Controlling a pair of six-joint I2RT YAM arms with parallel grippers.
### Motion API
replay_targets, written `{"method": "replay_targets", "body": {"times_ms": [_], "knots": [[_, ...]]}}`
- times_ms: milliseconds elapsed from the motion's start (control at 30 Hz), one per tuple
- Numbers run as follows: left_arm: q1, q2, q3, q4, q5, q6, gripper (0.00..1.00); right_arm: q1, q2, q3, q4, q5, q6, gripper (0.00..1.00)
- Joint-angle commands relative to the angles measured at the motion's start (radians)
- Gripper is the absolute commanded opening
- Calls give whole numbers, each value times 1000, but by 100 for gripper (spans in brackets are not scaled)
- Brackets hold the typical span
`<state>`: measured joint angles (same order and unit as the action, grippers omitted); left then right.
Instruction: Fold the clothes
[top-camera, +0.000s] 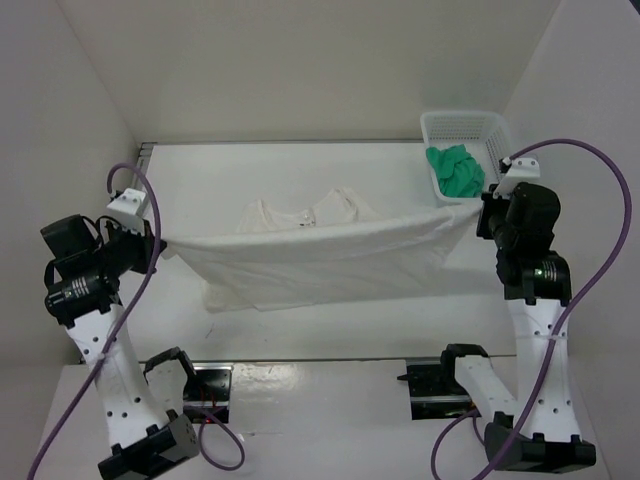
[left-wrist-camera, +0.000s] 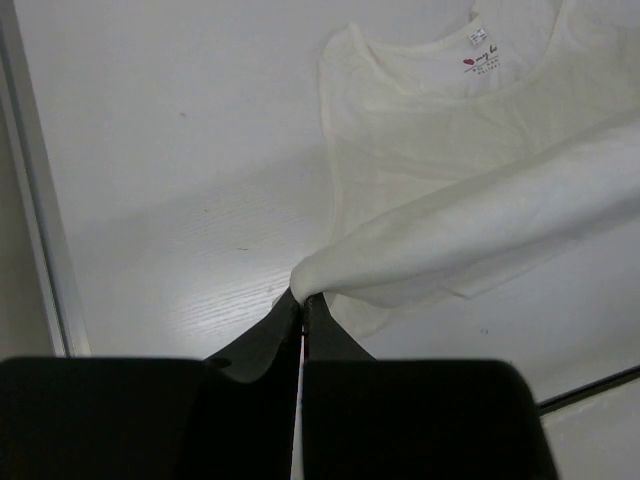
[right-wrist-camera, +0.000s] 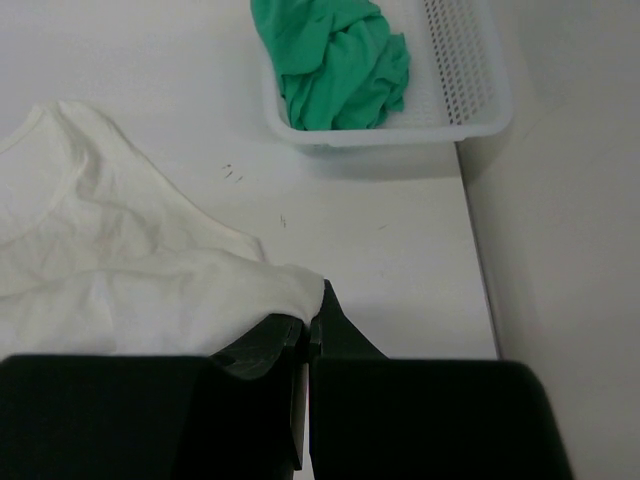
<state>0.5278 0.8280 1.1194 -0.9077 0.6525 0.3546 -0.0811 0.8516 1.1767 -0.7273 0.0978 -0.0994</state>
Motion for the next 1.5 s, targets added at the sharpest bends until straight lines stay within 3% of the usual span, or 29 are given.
{"method": "replay_targets", "body": {"times_ms": [0,233,433,633,867,1067,1467], "knots": [[14,35,2,18,-8,50,0,-17,24,5,43,-10,-40,0],[14,269,-20,56,10,63,0,-6,223,-6,84,-55,-62,0],[23,214,-20,70,-27,92,0,3,256,6,104,-102,-62,0],[23,256,26,20,-11,101,0,53,288,41,91,-92,-33,0],[23,17,106,-11,9,66,0,53,75,135,13,-92,-33,0],[23,-144,200,-20,30,-58,0,53,-116,179,2,-73,1,0],[23,-296,275,10,21,-187,0,44,-235,222,-32,-55,1,0]]}}
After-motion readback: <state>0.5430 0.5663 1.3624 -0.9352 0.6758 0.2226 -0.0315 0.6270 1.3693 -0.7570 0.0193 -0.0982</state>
